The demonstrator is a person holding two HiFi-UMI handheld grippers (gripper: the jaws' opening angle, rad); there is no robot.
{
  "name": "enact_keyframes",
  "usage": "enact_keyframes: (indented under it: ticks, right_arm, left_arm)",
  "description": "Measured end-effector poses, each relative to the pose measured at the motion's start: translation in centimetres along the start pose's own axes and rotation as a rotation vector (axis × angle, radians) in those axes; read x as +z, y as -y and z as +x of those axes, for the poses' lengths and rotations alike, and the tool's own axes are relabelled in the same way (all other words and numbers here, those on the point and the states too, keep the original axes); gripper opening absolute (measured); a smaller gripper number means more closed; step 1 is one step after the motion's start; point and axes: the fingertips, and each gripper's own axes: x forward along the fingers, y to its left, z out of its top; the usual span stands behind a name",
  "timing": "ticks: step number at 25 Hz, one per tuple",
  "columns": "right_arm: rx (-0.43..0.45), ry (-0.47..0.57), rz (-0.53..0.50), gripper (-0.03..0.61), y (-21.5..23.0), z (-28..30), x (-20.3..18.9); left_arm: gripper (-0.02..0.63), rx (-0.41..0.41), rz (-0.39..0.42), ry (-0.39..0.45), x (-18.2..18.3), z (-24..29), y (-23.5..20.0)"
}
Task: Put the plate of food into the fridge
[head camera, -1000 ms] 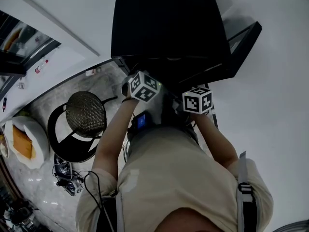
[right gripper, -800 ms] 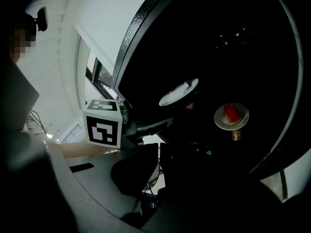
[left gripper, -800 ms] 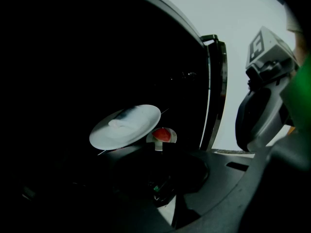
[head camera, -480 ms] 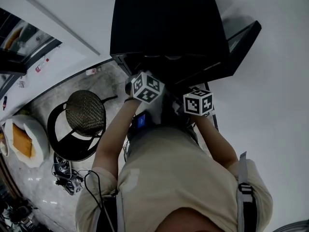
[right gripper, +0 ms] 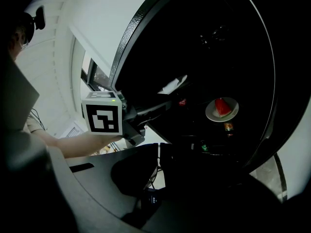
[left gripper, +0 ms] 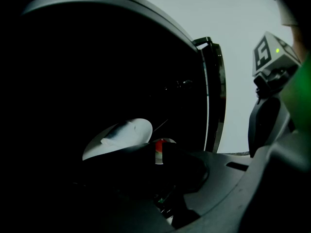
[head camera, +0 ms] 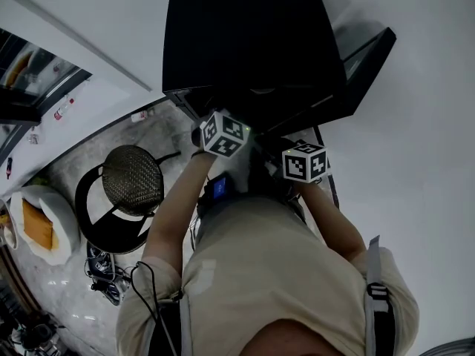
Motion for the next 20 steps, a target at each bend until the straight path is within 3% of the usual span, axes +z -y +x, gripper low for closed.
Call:
enact_keyframes:
  ticks: [20]
  right_arm:
    - [-0.005, -0.022, -0.043, 0.028, 0.3, -0.4, 0.8]
  left_arm:
    - [0.048, 0.064, -0.016, -0.018, 0.0, 1.5, -2.7]
